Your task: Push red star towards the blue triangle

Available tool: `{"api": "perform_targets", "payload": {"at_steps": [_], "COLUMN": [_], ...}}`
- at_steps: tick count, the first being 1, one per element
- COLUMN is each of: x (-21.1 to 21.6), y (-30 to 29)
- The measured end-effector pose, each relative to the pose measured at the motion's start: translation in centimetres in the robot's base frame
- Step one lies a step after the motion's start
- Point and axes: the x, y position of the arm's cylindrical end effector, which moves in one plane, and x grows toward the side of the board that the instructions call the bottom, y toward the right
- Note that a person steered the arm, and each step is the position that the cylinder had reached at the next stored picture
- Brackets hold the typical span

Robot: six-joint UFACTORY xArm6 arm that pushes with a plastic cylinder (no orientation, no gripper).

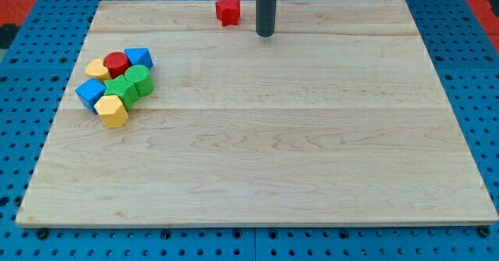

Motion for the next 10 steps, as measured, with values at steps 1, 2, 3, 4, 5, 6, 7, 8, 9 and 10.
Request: {"api": "perform_targets", "payload": {"at_steps": [1,2,3,4,5,6,7,8,9,10], "x": [0.0,-0.9,-5.2,-8.2,-8.0,-7.0,-5.1,-2.7,-1.4,-1.4], "y": [0.8,7.5,7.3,1.7,-2.6,-7.6,-8.1,-7.2,-7.2,-7.2]}}
